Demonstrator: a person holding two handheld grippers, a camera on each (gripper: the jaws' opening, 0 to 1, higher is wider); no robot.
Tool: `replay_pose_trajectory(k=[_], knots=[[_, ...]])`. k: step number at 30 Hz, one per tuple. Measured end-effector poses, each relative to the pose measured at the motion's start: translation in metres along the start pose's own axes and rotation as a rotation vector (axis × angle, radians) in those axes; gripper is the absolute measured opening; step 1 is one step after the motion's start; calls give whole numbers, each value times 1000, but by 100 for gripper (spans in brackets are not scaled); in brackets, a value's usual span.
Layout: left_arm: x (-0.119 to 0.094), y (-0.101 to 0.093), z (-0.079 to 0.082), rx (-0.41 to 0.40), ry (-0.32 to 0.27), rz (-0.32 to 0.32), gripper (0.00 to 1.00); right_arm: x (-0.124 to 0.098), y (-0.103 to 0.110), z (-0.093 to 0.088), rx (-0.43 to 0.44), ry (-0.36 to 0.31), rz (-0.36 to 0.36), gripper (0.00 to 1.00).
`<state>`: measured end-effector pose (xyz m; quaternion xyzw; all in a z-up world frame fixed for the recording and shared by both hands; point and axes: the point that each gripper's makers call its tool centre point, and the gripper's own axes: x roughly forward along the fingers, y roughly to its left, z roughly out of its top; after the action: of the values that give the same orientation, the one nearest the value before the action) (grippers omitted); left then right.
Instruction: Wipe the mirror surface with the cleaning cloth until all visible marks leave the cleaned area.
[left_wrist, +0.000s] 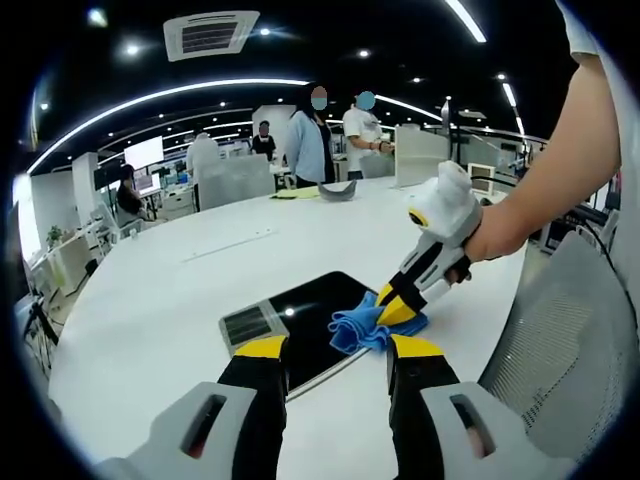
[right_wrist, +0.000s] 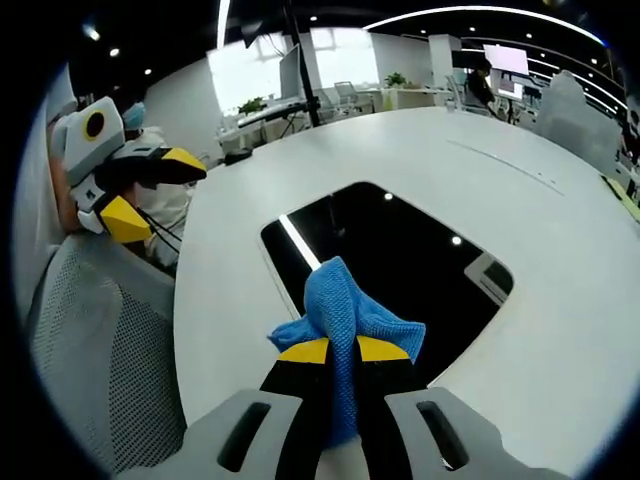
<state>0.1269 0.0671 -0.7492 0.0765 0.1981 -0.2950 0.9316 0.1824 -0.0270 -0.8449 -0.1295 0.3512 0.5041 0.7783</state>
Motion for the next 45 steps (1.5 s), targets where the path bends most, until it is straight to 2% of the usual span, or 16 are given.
replay_pose_trajectory(k=[45], knots=[[1,-4,0,9,5,-17,37,-22,-14,-18,64,-8,-73,4]])
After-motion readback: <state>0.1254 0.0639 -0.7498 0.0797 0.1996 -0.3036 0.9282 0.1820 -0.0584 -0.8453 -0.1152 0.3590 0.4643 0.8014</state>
